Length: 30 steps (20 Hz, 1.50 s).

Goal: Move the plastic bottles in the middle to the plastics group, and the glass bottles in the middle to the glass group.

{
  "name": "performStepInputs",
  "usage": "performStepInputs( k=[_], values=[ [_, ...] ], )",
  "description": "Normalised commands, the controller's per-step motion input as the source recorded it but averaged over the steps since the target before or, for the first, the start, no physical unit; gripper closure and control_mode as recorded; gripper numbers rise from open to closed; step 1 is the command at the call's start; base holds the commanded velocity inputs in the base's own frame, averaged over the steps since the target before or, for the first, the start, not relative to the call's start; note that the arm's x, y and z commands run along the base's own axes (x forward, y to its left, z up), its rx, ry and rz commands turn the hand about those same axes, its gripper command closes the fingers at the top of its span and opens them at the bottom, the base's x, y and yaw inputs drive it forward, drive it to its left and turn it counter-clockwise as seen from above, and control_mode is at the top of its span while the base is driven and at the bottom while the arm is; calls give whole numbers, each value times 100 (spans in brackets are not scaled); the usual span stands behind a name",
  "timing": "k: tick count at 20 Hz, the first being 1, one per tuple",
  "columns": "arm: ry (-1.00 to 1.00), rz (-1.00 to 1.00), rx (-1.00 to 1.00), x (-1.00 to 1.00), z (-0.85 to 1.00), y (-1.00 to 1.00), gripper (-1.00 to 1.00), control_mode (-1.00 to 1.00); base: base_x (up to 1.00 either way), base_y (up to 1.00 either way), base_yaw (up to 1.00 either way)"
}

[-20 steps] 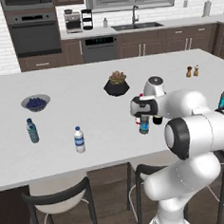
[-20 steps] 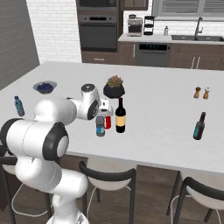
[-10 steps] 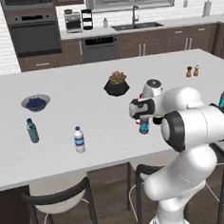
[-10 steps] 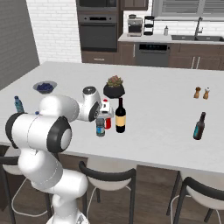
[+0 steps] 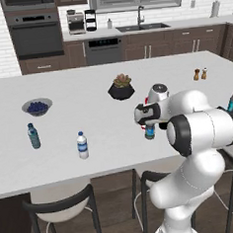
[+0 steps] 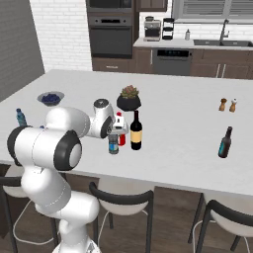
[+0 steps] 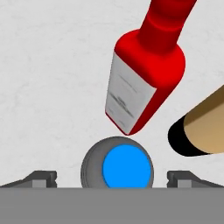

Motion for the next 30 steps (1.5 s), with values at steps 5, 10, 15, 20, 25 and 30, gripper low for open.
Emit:
performStepInputs(
  k=[5,10,15,20,25,30],
  values=[
    [0,0,0,0,0,0,100,-100,0,0,0],
    [0,0,0,-3,0,0,100,-100,0,0,0],
    [0,11,4,-12,11,30,100,-100,0,0,0],
    [3,30,4,-1,31,94,100,-100,0,0,0],
    [10,36,0,0,15,100,100,-100,0,0,0],
    [-2,32,-3,-5,-12,96,100,-100,0,0,0]
  ],
)
